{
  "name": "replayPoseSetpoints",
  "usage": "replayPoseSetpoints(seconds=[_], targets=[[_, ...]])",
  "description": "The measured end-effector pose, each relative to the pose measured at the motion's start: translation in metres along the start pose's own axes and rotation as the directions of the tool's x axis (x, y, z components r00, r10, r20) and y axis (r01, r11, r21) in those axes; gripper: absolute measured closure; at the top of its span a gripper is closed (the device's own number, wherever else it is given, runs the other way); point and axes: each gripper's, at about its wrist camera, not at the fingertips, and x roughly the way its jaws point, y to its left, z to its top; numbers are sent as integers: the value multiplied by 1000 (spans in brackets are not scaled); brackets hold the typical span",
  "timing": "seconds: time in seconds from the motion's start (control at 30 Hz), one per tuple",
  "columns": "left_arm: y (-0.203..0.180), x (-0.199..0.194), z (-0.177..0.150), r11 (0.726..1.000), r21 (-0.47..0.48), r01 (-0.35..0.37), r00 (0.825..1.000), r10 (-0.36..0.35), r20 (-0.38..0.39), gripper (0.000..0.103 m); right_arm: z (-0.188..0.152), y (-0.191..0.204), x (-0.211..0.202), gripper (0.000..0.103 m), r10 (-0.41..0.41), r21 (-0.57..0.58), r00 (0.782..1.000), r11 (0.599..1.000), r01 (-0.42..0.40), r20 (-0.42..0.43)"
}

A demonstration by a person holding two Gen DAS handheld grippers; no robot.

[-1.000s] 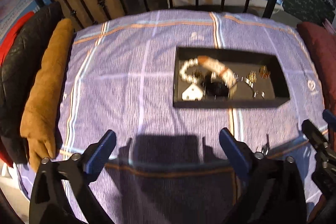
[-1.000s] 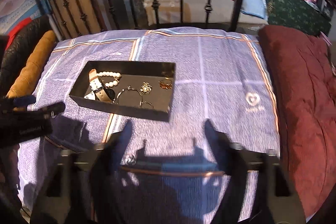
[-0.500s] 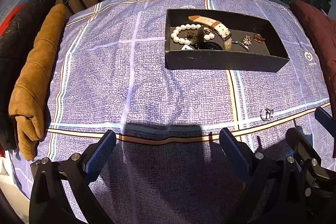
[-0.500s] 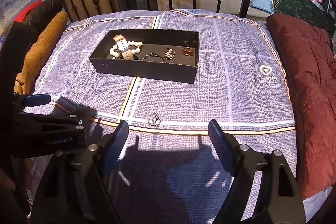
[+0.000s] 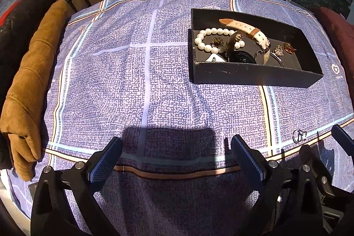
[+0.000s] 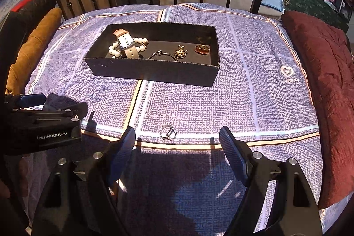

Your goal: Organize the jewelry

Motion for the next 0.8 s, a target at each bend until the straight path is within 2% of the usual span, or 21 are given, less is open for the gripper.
replayPoseSetpoints(seconds=[0.47, 0.53, 0.6, 0.67, 0.7, 0.73, 0.77, 0.8], targets=[[2, 15, 0, 999, 32, 13, 1000, -12, -16, 7, -3, 12, 26, 26, -27, 0, 999, 1000, 27, -45], [1, 18, -2, 999, 35, 11, 1000, -10, -16, 7, -5, 10, 35, 28, -17, 14, 997, 1000, 18, -70], [2, 18, -4, 1000, 21, 15, 1000, -15, -15, 7, -6, 9, 35, 30, -15, 21, 998, 1000, 16, -56], [3, 19, -5, 1000, 4, 23, 999, -23, -24, 7, -6, 10, 33, 42, -8, 16, 999, 1000, 8, -46], [3, 19, -5, 1000, 0, 26, 999, -26, -31, 7, -6, 10, 32, 55, -6, 17, 999, 1000, 7, -40], [2, 19, -6, 1000, 0, 28, 999, -28, -42, 9, -6, 9, 31, 78, 6, 17, 999, 1000, -5, -44], [1, 17, -7, 999, 0, 38, 998, -38, -45, 13, -5, 9, 30, 82, 8, 16, 999, 1000, -7, -48], [-1, 14, -8, 999, 5, 45, 998, -45, -45, 23, -5, 8, 28, 82, 18, 18, 999, 1000, -17, -50]])
